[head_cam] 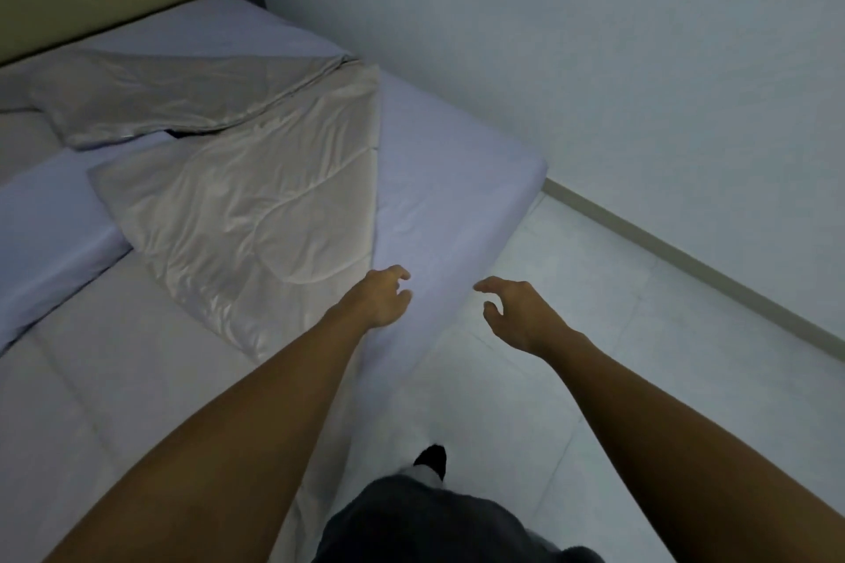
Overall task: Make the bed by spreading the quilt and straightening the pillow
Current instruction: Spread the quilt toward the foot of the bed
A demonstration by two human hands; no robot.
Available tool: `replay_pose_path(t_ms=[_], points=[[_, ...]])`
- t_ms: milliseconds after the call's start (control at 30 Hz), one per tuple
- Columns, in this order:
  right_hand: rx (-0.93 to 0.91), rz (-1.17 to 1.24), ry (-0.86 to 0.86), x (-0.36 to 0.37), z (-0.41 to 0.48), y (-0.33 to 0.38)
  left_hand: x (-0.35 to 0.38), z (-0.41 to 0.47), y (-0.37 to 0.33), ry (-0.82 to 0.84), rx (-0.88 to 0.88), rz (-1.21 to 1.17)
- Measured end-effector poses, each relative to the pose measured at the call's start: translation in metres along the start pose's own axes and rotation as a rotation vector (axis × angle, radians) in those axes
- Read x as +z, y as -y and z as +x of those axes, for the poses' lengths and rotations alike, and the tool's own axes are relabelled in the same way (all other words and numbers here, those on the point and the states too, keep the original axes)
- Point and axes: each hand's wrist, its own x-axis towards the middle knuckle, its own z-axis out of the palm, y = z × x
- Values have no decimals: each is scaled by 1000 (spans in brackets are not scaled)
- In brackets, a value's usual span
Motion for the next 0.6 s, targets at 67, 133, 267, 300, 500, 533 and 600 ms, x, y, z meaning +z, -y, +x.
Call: replay_pose_path(t_ms=[67,133,267,300,500,533,600], points=[[1,-1,-20,-27,30,-18,-13,36,-32,-10,48,5],[10,-18,-33,-51,61,-42,-20,74,-64,-16,75,13],[-15,-17,-40,-86,115,-78,-27,132,-105,-26,104,-16],[-25,-17,-31,-95,133,-90,-27,148,-114,-31,101,-24],[-126,2,34,-152,243,-146,-38,234,-163,-99,-5,-92],[-152,9,42,-163,259,-152,-41,245,-171,-122,-27,-140],[-198,43,49,-183,288,-159,-46,261,-187,-171,-59,-285]])
